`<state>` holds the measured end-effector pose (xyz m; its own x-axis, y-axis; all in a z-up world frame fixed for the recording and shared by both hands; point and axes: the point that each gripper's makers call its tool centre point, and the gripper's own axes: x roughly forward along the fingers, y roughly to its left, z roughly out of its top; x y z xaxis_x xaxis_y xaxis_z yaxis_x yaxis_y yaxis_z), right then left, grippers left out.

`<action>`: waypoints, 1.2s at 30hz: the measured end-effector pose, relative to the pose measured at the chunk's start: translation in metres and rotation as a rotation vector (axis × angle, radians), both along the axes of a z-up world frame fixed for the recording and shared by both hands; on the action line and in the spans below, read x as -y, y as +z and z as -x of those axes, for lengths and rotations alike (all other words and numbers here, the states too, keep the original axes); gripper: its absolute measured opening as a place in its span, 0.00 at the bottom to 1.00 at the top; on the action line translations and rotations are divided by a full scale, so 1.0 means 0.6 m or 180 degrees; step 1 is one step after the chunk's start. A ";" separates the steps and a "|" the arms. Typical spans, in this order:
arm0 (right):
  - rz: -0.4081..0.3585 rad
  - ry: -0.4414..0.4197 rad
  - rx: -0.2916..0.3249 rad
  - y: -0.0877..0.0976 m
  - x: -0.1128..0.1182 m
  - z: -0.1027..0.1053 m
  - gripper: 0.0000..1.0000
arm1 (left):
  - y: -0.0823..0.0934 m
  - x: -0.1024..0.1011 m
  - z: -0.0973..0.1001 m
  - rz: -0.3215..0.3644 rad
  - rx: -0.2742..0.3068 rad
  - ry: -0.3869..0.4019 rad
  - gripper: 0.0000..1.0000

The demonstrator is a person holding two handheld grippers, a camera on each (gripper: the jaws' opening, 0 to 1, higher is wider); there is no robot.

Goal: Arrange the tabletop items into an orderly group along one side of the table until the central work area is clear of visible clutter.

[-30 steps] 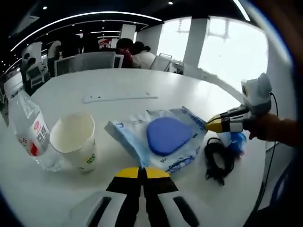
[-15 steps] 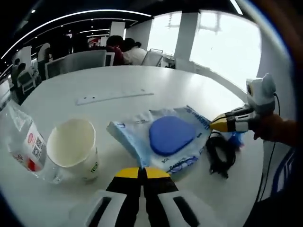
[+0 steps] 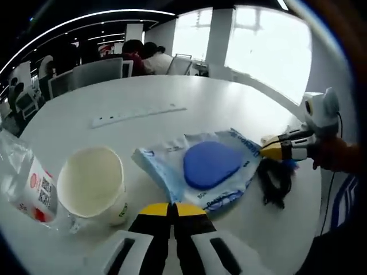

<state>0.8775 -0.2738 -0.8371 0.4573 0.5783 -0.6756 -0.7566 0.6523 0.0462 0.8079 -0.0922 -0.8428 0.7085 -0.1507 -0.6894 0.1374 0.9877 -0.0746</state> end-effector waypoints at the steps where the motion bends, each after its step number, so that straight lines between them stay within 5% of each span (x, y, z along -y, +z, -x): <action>1: 0.0013 0.0011 0.0002 -0.003 -0.001 0.000 0.00 | -0.002 0.000 -0.002 -0.0017 -0.0003 0.0000 0.00; 20: 0.0100 0.0082 -0.0079 -0.030 -0.009 0.006 0.01 | -0.020 -0.009 0.008 -0.0121 -0.0159 0.0154 0.02; 36: 0.0113 0.0112 -0.0029 -0.020 -0.002 0.013 0.18 | -0.005 -0.007 0.024 -0.0123 -0.0130 0.0222 0.06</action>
